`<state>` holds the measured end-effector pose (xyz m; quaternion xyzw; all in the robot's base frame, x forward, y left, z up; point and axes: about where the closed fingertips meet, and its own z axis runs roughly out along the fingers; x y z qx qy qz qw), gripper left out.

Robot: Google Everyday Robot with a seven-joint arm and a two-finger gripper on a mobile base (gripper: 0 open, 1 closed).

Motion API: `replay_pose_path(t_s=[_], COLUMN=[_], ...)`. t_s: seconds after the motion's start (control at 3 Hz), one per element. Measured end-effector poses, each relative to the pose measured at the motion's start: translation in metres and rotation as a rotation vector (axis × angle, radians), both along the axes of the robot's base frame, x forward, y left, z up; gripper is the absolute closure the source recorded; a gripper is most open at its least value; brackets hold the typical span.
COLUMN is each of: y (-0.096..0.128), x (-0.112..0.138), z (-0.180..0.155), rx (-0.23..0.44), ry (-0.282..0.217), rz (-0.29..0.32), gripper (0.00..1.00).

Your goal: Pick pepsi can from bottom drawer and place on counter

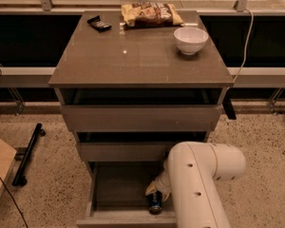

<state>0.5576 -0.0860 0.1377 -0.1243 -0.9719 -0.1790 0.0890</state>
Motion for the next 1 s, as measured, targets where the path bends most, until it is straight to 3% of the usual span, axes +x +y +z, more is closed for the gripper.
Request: replay_pose_path(t_s=[0.67, 1.0], y=[0.006, 0.009], x=[-0.003, -0.006], z=[0.009, 0.023], rx=[0.034, 0.065], ry=[0.002, -0.013], rz=[0.005, 0.006], gripper=[0.87, 1.0])
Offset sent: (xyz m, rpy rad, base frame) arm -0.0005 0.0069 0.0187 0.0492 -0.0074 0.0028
